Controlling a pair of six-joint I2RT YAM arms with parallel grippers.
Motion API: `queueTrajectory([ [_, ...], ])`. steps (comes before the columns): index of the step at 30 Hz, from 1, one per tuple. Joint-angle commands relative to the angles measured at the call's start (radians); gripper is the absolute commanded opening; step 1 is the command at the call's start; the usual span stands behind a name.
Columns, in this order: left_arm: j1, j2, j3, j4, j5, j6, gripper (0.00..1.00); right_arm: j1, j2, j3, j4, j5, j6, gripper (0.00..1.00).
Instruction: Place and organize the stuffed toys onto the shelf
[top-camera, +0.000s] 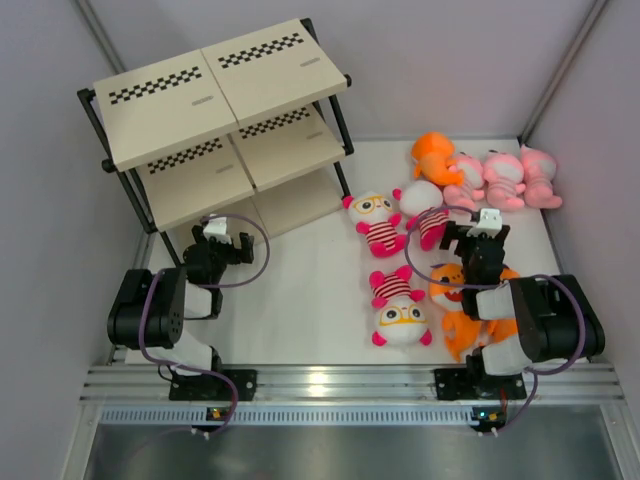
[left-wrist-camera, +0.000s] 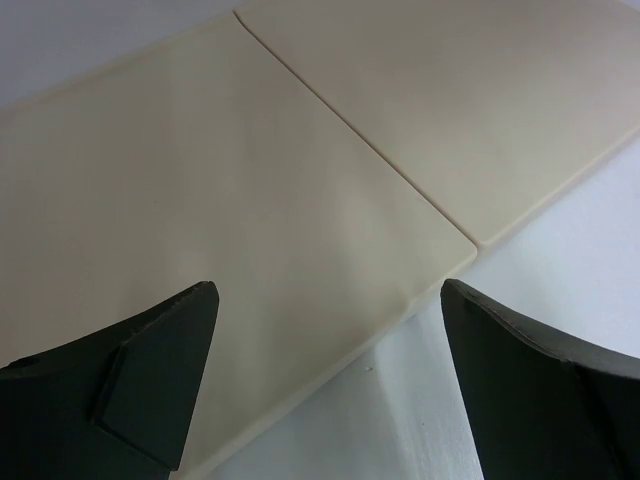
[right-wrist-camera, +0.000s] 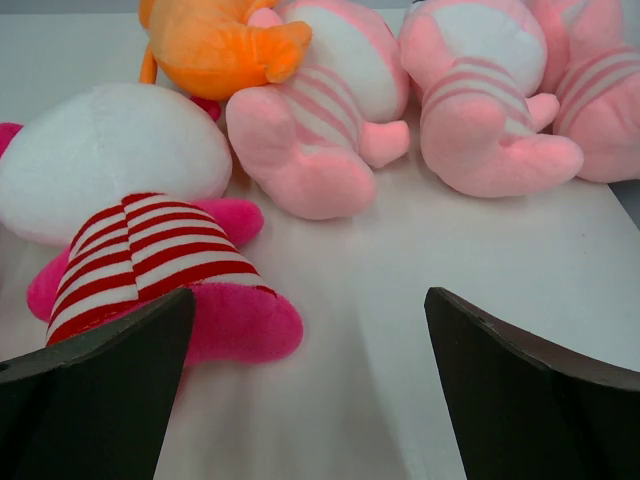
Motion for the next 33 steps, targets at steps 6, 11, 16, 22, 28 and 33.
queueTrajectory([
  [6,0.004,0.010,0.025,0.028,0.010,-0.005,0.99,-0.014,-0.012,0.030,0.022,-0.019,0.015,0.99],
  [11,0.002,-0.062,-0.028,0.055,0.019,0.004,0.93,-0.014,-0.118,0.058,-0.137,-0.042,0.001,0.99],
  [16,-0.010,-0.091,-0.093,0.180,0.007,0.011,0.93,-0.013,-0.348,0.113,-0.355,-0.023,0.096,0.99],
  [22,-0.022,-0.319,0.058,-0.419,0.245,0.160,0.92,-0.014,-0.386,0.413,-0.804,-0.052,0.214,0.99],
  [28,-0.127,-0.385,0.111,-0.757,0.222,0.371,0.92,-0.013,-0.270,0.675,-1.089,-0.121,0.237,0.99],
  [33,-0.150,-0.434,0.221,-1.131,0.205,0.438,0.91,-0.019,-0.114,0.854,-1.235,-0.164,0.280,0.99],
])
